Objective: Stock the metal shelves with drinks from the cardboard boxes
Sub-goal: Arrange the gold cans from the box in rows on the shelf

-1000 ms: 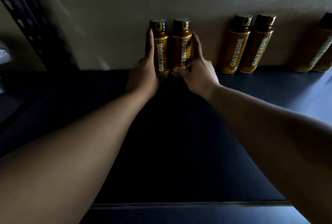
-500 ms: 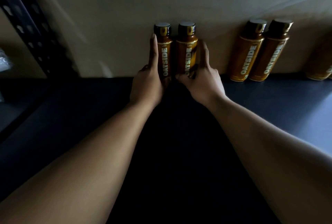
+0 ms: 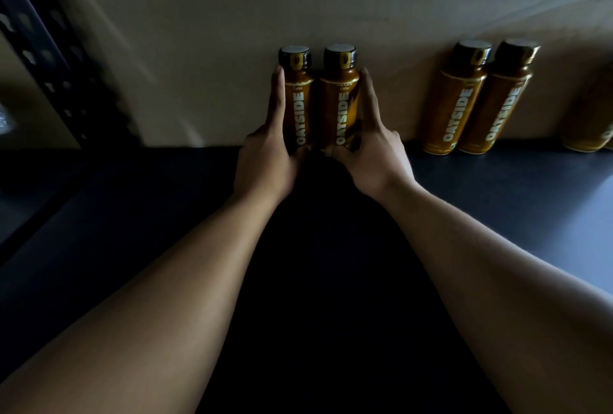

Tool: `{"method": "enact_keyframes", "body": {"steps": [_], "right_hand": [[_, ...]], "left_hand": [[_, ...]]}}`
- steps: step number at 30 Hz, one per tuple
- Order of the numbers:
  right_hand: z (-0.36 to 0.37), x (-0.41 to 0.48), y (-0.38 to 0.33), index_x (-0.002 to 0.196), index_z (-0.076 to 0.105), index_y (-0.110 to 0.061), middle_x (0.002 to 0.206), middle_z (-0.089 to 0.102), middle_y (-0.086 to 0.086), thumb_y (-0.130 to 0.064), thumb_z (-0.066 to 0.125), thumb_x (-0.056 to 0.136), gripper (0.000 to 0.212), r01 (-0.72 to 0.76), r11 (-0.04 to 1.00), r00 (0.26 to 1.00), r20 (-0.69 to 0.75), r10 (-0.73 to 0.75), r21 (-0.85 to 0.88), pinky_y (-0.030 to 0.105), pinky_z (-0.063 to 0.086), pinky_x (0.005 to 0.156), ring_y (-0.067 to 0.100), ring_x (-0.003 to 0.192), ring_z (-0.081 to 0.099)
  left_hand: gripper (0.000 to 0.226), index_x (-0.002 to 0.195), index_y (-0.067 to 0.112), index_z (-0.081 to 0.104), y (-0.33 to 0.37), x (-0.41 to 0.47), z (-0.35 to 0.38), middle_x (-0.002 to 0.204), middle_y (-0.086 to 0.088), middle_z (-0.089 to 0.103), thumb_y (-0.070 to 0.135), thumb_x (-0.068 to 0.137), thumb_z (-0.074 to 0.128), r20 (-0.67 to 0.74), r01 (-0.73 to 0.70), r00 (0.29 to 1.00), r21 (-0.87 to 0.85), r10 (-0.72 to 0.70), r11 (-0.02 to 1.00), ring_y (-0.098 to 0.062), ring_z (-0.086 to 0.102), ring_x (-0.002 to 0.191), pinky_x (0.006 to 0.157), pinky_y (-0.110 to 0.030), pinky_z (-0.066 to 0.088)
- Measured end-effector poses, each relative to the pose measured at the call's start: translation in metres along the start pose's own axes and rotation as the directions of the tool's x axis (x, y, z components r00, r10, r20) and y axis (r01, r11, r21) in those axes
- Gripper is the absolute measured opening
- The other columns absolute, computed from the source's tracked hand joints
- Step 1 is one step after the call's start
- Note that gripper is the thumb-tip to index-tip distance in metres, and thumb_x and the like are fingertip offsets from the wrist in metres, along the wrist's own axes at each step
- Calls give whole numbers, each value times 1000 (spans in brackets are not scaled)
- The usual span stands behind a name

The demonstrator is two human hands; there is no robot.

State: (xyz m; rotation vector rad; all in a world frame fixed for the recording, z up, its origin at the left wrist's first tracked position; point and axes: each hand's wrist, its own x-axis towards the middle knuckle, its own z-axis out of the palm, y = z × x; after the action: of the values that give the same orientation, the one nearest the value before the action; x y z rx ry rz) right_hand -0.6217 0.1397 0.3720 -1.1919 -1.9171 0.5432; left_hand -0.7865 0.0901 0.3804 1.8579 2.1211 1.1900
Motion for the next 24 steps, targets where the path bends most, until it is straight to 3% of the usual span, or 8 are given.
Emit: {"method": "enact_keyframes", "body": {"steps": [10, 16, 18, 20, 24], "right_hand": [[-1, -3, -2, 158, -9, -50, 133, 67, -5, -30, 76, 88, 112, -21, 999, 1000, 6, 21, 24, 32, 52, 94, 19, 114, 67], [-19, -15, -5, 160, -15, -38, 143, 61, -1, -40, 81, 86, 121, -161, 982, 985, 72, 154, 94, 25, 43, 94, 17, 127, 59], [-27, -29, -8, 162, -6, -38, 151, 54, 2, -43, 80, 86, 115, -207, 976, 975, 94, 201, 66, 29, 45, 99, 19, 133, 55], [-36, -49, -10, 162, 12, -36, 151, 51, 2, -45, 80, 86, 103, -220, 975, 972, 88, 218, 14, 32, 46, 103, 18, 133, 54], [-53, -98, -23, 145, 53, -32, 124, 67, -10, -49, 78, 86, 66, -231, 971, 968, 82, 236, -65, 28, 48, 100, 8, 115, 61]], "left_hand": [[108, 157, 44, -14, 2, -5, -2, 147, -8, 55, 37, 92, 72, 0, -19, 1000, -16, 19, 1000, -34, 64, 116, 96, -42, 49], [119, 157, 42, -16, 2, -20, -18, 157, -4, 43, 33, 86, 80, 17, 1, 1000, -167, 2, 986, -25, 53, 133, 106, -39, 44], [117, 158, 42, -12, -2, -32, -25, 161, -4, 36, 35, 85, 80, 63, 33, 998, -177, -22, 984, -23, 46, 139, 111, -41, 41], [107, 160, 42, 2, -4, -49, -32, 153, -4, 45, 37, 86, 79, 118, 89, 991, -167, -70, 982, -18, 49, 134, 107, -36, 43], [74, 153, 34, 38, 2, -92, -50, 122, 8, 64, 41, 89, 74, 200, 45, 979, -105, -23, 993, -5, 59, 110, 89, -18, 43]]}}
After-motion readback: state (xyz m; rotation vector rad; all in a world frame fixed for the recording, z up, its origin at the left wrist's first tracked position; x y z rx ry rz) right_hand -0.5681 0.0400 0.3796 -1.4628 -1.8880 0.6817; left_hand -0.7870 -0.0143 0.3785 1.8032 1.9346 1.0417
